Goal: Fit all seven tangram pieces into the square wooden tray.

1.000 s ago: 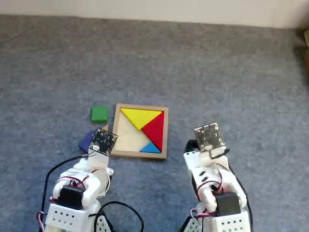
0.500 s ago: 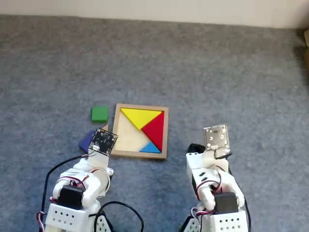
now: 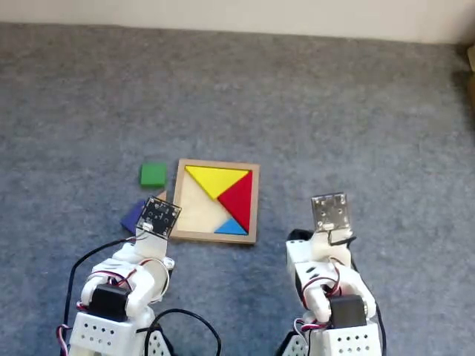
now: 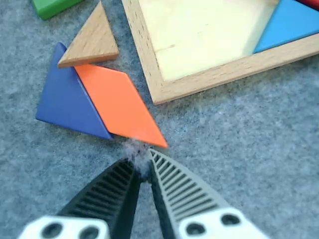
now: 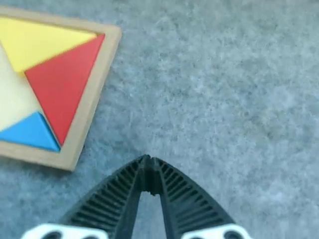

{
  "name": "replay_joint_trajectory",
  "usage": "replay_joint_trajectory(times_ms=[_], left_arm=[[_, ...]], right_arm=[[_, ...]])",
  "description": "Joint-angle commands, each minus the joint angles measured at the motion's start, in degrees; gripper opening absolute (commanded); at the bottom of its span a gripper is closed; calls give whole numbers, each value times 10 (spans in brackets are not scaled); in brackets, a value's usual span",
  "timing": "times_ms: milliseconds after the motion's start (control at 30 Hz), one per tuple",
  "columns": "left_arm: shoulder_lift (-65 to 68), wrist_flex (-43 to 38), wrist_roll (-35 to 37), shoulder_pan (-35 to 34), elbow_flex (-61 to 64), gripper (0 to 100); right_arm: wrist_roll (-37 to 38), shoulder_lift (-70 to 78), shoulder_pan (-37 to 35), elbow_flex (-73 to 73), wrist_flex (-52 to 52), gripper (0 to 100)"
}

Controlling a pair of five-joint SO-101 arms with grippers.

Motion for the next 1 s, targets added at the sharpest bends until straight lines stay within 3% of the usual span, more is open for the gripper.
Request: replay_joint_trajectory(times_ms=[0, 467, 633, 833, 967], left_arm=[[-21, 4, 3, -2, 12, 12], [-22, 1, 0, -10, -31, 14], [-22, -29, -5, -80, -110, 14], [-21, -41, -209, -130, -174, 14], [-20, -41, -214, -130, -188, 14]], right_arm=[[-7, -3, 7, 65, 26, 5], [-4, -2, 7, 64, 82, 5], [-4, -2, 7, 64, 82, 5], [-4, -2, 7, 64, 82, 5], [-4, -2, 7, 64, 82, 5]])
